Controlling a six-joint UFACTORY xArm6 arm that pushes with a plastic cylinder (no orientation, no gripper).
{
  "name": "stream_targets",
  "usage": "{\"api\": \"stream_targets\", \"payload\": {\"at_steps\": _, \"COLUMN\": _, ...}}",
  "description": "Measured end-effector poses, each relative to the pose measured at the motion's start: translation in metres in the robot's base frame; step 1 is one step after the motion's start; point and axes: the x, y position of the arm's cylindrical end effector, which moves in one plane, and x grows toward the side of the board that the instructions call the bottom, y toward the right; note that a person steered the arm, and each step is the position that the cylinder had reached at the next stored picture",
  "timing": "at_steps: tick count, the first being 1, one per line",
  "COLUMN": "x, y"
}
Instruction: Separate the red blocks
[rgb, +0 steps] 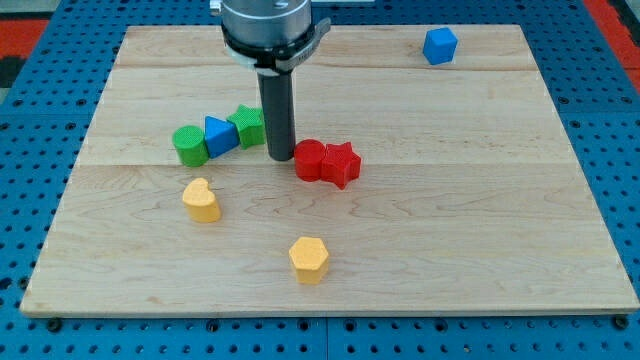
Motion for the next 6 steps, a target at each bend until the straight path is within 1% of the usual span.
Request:
{"api": "stream_targets", "payload": {"at_steps": 1, "x": 0.011, "y": -0.008}}
{"api": "stream_targets", "payload": {"at_steps": 2, "x": 0.015, "y": 0.097}}
{"api": "stream_targets", "payload": {"at_steps": 3, "x": 0.056, "y": 0.113}}
{"api": "stream_targets", "payload": {"at_steps": 4, "x": 0.062, "y": 0.117}}
{"api": "stream_targets", "payload": {"at_steps": 5, "x": 0.002, "y": 0.150}}
{"api": "stream_targets", "payload": {"at_steps": 6, "x": -0.030, "y": 0.190}}
